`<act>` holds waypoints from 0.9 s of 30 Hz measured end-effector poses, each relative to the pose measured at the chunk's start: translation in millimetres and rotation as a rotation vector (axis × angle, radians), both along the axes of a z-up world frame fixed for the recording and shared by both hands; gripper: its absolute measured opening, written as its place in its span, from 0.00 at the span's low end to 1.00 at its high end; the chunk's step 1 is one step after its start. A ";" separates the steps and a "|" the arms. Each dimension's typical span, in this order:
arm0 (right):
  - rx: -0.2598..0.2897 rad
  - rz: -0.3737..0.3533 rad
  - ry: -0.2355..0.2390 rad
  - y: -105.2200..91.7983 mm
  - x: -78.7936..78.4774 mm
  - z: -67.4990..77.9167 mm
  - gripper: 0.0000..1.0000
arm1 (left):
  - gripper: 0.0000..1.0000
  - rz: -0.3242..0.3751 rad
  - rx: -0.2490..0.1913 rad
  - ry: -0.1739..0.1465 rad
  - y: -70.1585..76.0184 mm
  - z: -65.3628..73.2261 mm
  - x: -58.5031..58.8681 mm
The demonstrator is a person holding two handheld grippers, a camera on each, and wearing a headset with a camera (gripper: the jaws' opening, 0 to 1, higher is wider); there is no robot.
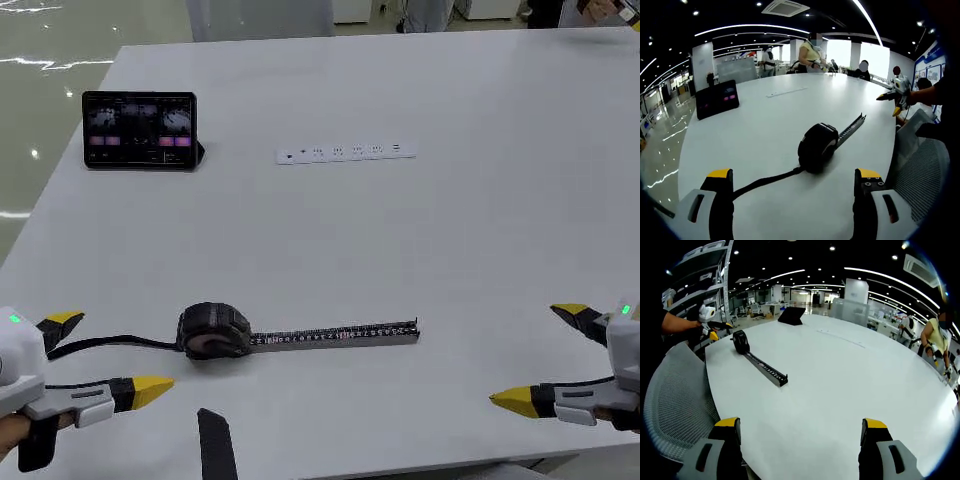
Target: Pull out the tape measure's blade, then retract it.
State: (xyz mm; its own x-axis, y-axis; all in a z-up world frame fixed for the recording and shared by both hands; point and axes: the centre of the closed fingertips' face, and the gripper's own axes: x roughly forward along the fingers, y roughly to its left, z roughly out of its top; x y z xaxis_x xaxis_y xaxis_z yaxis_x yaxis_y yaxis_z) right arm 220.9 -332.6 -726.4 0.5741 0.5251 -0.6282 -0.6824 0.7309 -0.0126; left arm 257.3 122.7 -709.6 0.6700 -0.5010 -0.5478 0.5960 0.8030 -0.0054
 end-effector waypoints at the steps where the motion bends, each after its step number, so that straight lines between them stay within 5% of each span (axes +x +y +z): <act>1: -0.002 0.001 0.002 -0.1 -1.5 -1.0 0.99 | 0.99 -0.002 0.006 -0.002 0.3 -1.2 -0.9; 14: 0.004 -0.030 0.002 -12.7 -12.0 0.3 0.99 | 0.99 0.043 0.001 0.002 12.1 -4.2 -6.2; 27: 0.030 -0.027 -0.010 -14.1 -12.9 3.6 0.99 | 0.99 0.007 0.005 0.045 6.9 -11.7 -16.0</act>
State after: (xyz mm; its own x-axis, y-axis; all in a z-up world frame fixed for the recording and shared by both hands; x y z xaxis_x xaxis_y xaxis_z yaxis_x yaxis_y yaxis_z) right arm 207.9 -346.7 -722.9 0.5944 0.5280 -0.6065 -0.6625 0.7490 0.0028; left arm 241.3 129.6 -721.3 0.6482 -0.4938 -0.5797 0.5898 0.8071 -0.0280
